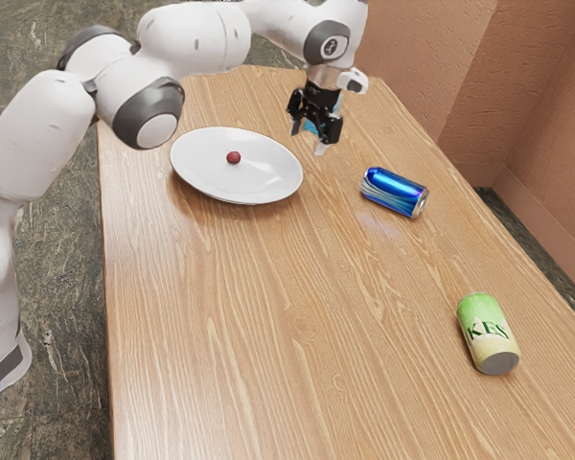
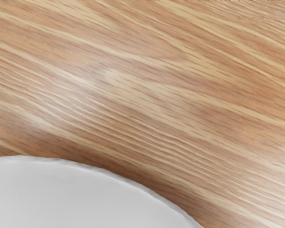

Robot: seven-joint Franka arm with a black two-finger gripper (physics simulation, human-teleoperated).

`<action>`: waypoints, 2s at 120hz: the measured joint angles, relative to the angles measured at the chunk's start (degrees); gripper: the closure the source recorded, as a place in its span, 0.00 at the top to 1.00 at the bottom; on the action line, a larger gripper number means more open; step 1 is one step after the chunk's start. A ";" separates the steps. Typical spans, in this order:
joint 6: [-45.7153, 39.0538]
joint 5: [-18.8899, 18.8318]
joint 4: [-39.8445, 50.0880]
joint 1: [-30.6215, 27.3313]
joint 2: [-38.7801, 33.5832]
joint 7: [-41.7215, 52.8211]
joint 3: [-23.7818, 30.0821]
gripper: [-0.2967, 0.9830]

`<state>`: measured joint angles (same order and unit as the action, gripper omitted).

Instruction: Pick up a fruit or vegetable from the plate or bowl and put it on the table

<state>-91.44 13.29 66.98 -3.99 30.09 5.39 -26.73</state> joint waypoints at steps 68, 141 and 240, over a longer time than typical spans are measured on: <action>-1.45 -0.14 9.41 -4.96 -2.50 -0.33 -0.17 0.77; -7.48 -5.49 31.61 -2.45 -22.20 1.06 -3.99 0.77; -17.53 -13.82 48.99 3.12 -36.51 1.49 2.58 0.76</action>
<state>-108.98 -0.52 115.97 -0.88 -6.42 6.87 -24.15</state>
